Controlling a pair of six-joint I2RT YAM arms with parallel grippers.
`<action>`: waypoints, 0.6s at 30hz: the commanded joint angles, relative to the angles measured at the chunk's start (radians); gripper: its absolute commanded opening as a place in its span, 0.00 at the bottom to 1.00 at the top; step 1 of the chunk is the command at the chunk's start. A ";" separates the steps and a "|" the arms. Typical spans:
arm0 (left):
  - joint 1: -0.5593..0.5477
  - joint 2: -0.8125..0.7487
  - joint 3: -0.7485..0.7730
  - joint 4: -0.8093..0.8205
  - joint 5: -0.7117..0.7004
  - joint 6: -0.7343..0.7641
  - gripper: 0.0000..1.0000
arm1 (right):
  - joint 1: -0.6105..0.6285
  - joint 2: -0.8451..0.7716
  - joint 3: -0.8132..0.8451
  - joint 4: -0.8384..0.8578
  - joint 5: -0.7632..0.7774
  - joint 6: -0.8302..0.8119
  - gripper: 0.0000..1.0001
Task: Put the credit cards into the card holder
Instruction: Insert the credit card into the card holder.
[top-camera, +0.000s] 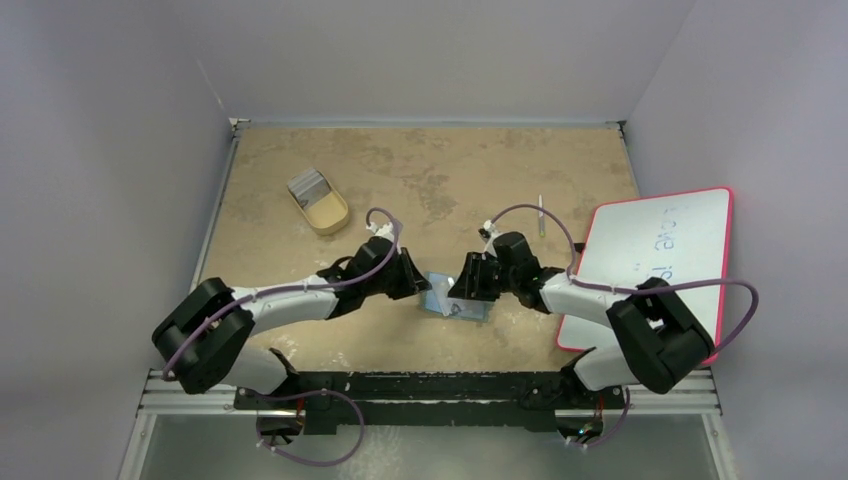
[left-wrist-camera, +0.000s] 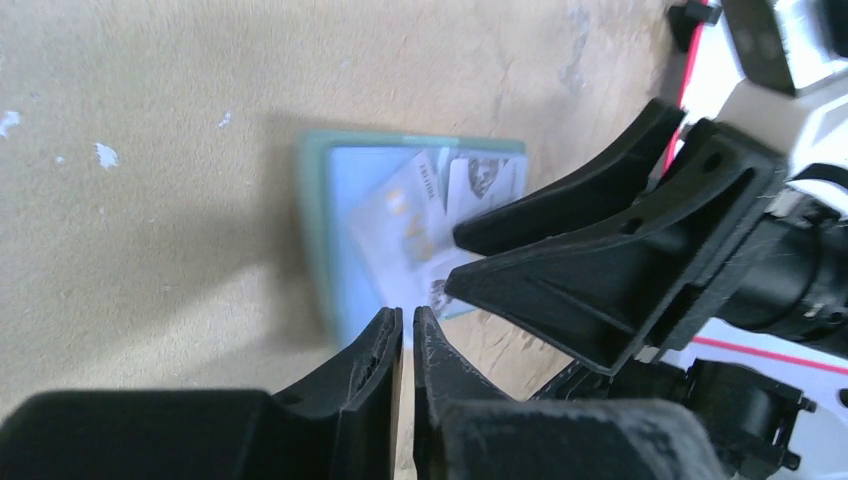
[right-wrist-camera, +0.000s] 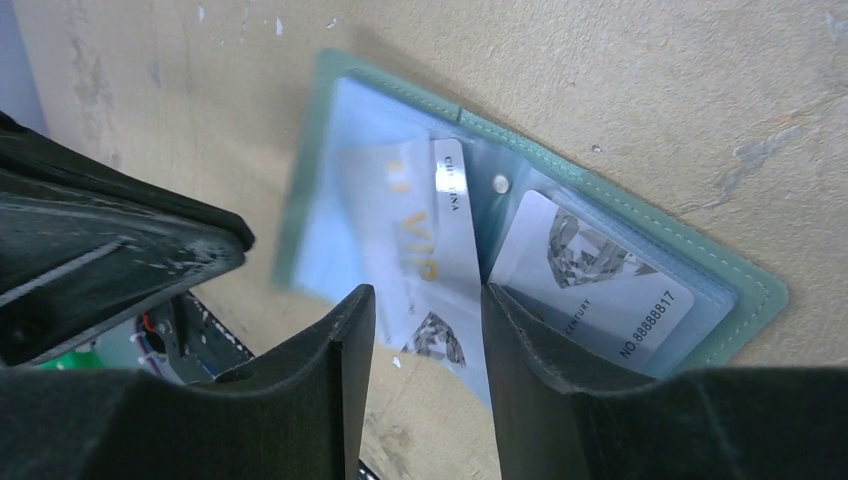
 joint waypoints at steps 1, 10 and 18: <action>-0.014 -0.097 0.040 -0.057 -0.125 0.013 0.12 | -0.019 0.000 -0.026 0.053 -0.078 0.010 0.46; -0.023 0.011 0.045 0.068 -0.075 -0.004 0.03 | -0.034 -0.027 -0.027 0.061 -0.088 0.012 0.45; -0.023 0.168 0.049 0.182 -0.025 0.008 0.00 | -0.050 -0.037 0.024 0.009 -0.063 -0.008 0.46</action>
